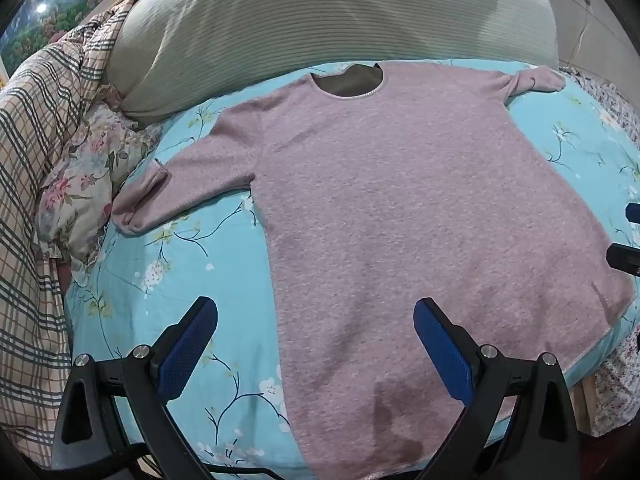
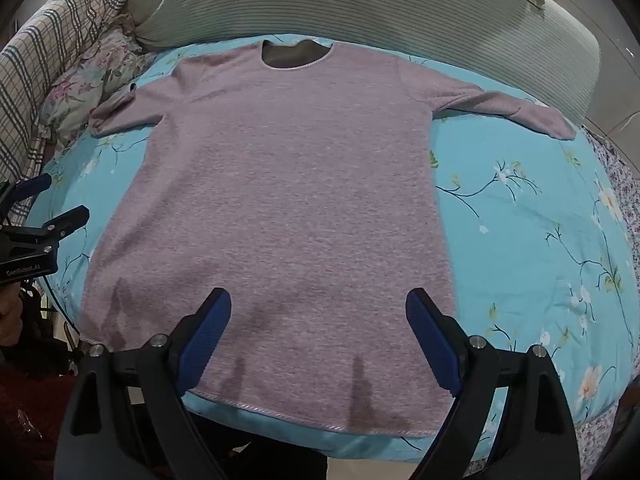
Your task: Fold small clothes
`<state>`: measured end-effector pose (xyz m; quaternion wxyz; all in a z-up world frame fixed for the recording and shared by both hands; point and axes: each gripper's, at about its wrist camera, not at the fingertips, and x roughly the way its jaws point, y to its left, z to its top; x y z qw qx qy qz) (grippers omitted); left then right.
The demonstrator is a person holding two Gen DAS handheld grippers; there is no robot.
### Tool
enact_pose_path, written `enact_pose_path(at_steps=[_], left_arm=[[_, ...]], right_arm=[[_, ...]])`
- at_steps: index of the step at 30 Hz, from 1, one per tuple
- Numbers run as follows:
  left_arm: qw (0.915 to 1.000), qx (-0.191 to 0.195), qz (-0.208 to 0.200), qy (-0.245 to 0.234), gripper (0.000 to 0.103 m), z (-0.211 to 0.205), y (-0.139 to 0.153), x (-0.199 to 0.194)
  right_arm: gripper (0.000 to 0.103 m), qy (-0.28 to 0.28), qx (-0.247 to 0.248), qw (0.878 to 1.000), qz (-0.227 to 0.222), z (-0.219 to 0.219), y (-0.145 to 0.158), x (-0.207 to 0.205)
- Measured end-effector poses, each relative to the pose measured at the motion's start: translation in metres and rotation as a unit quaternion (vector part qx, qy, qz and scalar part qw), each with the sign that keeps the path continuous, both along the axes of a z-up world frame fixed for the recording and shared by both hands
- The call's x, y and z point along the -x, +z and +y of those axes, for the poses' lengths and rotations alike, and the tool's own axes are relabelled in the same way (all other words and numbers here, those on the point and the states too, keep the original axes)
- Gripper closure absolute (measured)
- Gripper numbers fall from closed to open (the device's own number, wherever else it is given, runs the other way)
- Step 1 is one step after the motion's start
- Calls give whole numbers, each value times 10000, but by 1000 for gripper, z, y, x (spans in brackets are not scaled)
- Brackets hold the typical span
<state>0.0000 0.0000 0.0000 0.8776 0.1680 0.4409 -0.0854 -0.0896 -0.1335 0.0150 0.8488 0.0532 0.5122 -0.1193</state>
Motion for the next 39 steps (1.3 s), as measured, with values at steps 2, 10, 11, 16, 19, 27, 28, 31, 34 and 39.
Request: enact_pose_path(at_steps=[2,10,11,16,19,27,28,31,34,39], left_arm=[[10000,17,15,8,4,1,0,0],[10000,-5,-35,29,4,-3,-4,-1],[10000,-5,-45,26,4,-3,-4,0],[10000,13,-84,-49,4,-1,0,0],[9999,25,-84,-114,4,-2,2,2],[9996,57,199,-170,4,-8,5,0],[9996,31,244,-167,4,-9,4,-1],[9998,-72,122,-166,4,-12,3,-2],[9996,-94,188,-178,4,-13,1,-2],[9996,-141,148,-176,4,-15,-2,-4]], right_arm=[[14,37,14,10000,2,2,0,0],[14,76,31,10000,-7,4,1,-2],[14,79,27,10000,-4,4,2,-3],[14,99,30,9999,-38,6,5,-4],[14,127,26,9999,-70,7,7,-3],[14,124,12,9999,-114,4,9,-2],[14,116,8,9999,-118,2,9,-2],[14,74,-31,9999,-128,-3,9,-3],[14,16,-80,9999,-141,-11,8,-4],[14,-221,-264,9991,-234,-34,6,-6]])
